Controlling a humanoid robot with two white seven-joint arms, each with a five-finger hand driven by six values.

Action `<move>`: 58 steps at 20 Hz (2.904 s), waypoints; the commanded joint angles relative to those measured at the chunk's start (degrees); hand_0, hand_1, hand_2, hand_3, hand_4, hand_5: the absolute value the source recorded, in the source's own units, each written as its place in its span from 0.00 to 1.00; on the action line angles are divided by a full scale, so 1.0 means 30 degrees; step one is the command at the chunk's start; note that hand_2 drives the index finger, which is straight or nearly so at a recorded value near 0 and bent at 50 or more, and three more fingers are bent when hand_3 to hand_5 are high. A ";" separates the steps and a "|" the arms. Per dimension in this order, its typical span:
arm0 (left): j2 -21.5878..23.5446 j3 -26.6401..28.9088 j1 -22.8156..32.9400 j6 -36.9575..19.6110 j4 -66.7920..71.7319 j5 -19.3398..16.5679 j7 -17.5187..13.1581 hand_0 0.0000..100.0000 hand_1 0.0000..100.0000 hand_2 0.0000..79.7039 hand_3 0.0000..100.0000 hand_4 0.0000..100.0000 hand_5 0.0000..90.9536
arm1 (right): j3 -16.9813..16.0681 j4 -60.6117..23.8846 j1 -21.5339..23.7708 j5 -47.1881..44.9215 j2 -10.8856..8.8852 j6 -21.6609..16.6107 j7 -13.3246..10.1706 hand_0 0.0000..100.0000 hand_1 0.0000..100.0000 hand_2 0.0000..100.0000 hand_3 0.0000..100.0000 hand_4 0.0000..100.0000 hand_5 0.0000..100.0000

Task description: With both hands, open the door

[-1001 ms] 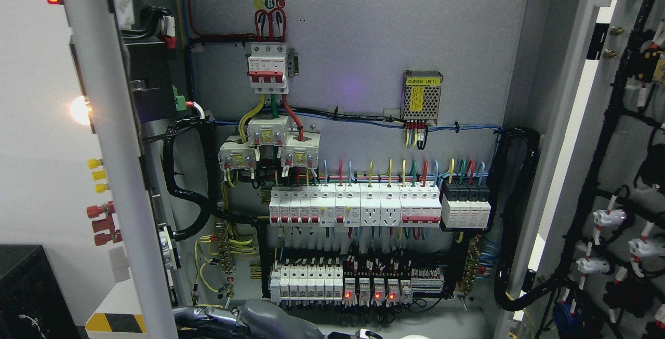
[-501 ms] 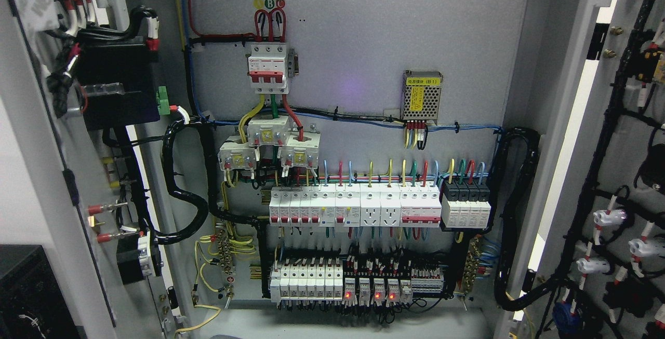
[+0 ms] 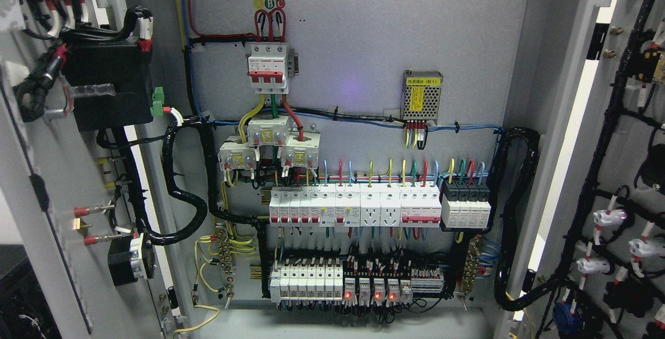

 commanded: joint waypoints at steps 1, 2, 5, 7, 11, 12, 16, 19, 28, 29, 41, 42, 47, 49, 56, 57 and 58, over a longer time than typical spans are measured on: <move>0.0000 -0.0586 0.0000 -0.0011 -0.0001 0.0004 0.0004 0.00 0.00 0.00 0.00 0.00 0.00 | -0.1658 0.0394 0.0004 -0.0004 0.0008 0.0089 -0.0001 0.00 0.00 0.00 0.00 0.00 0.00; 0.0000 -0.0615 -0.0029 -0.0011 -0.0001 0.0004 0.0004 0.00 0.00 0.00 0.00 0.00 0.00 | -0.2040 0.0481 0.0004 -0.0004 0.0008 0.0089 -0.0001 0.00 0.00 0.00 0.00 0.00 0.00; 0.0000 -0.0586 0.0000 -0.0011 -0.0001 0.0004 0.0004 0.00 0.00 0.00 0.00 0.00 0.00 | -0.3037 0.0745 0.0004 -0.0004 -0.0021 0.0089 -0.0001 0.00 0.00 0.00 0.00 0.00 0.00; 0.0000 -0.0587 -0.0029 -0.0011 -0.0001 0.0004 0.0004 0.00 0.00 0.00 0.00 0.00 0.00 | -0.3565 0.0804 0.0004 -0.0004 -0.0021 0.0089 -0.0001 0.00 0.00 0.00 0.00 0.00 0.00; 0.0000 -0.0587 -0.0029 -0.0011 -0.0001 0.0033 0.0004 0.00 0.00 0.00 0.00 0.00 0.00 | -0.5289 0.1301 0.0033 0.0026 -0.0021 0.0089 -0.0001 0.00 0.00 0.00 0.00 0.00 0.00; 0.0000 -0.0586 -0.0029 -0.0011 -0.0001 0.0004 0.0004 0.00 0.00 0.00 0.00 0.00 0.00 | -0.5992 0.1360 0.0062 0.0026 -0.0021 0.0089 -0.0001 0.00 0.00 0.00 0.00 0.00 0.00; 0.0000 -0.0586 -0.0029 -0.0011 -0.0001 0.0004 0.0004 0.00 0.00 0.00 0.00 0.00 0.00 | -0.7843 0.1041 0.0559 0.0026 -0.0021 -0.0057 -0.0001 0.00 0.00 0.00 0.00 0.00 0.00; 0.0000 -0.0587 -0.0029 -0.0011 -0.0001 0.0004 0.0004 0.00 0.00 0.00 0.00 0.00 0.00 | -0.8838 0.0134 0.1377 -0.0061 -0.0021 -0.0087 0.0028 0.00 0.00 0.00 0.00 0.00 0.00; -0.0058 -0.0645 -0.0351 -0.0011 0.0028 -0.0025 0.0004 0.00 0.00 0.00 0.00 0.00 0.00 | -0.9366 -0.1275 0.3342 0.1198 -0.0051 -0.1254 -0.2748 0.00 0.00 0.00 0.00 0.00 0.00; -0.0088 -0.0616 -0.0352 0.0018 0.0028 -0.0025 0.0004 0.00 0.00 0.00 0.00 0.00 0.00 | -0.9368 -0.1450 0.3518 0.1198 -0.0050 -0.1665 -0.3306 0.00 0.00 0.00 0.00 0.00 0.00; 0.2073 -0.7642 0.4977 0.0223 -2.3679 -0.0084 0.0646 0.00 0.00 0.00 0.00 0.00 0.00 | -0.9133 -0.4875 0.6974 0.1080 -0.0138 -0.7142 -0.9054 0.00 0.00 0.00 0.00 0.00 0.00; 0.2776 -0.7821 0.5096 0.0252 -2.5501 -0.0084 0.0910 0.00 0.00 0.00 0.00 0.00 0.00 | -0.9221 -0.5169 0.7266 0.1080 -0.0138 -0.7786 -0.9054 0.00 0.00 0.00 0.00 0.00 0.00; 0.3340 -0.7852 0.5185 0.0048 -3.2039 -0.0025 0.0913 0.00 0.00 0.00 0.00 0.00 0.00 | -0.9222 -0.5817 0.9636 0.1168 -0.0313 -1.0042 -0.8937 0.00 0.00 0.00 0.00 0.00 0.00; 0.3340 -0.8114 0.5157 0.0047 -3.3890 -0.0054 0.0913 0.00 0.00 0.00 0.00 0.00 0.00 | -0.9222 -0.5817 1.0488 0.1198 -0.0402 -1.1243 -0.8879 0.00 0.00 0.00 0.00 0.00 0.00; 0.3398 -0.8467 0.5098 -0.3107 -3.6534 0.0033 0.0767 0.00 0.00 0.00 0.00 0.00 0.00 | -0.9513 -0.5730 1.3507 0.1256 -0.1104 -1.4788 -0.8820 0.00 0.00 0.00 0.00 0.00 0.00; 0.3398 -0.8467 0.5069 -0.4190 -3.6506 -0.0025 0.0679 0.00 0.00 0.00 0.00 0.00 0.00 | -0.9573 -0.5787 1.3742 0.1285 -0.1105 -1.5519 -0.8820 0.00 0.00 0.00 0.00 0.00 0.00; 0.3398 -0.8467 0.5039 -0.5071 -3.6505 -0.0083 0.0649 0.00 0.00 0.00 0.00 0.00 0.00 | -0.9747 -0.5788 1.3918 0.1256 -0.1105 -1.6367 -0.8820 0.00 0.00 0.00 0.00 0.00 0.00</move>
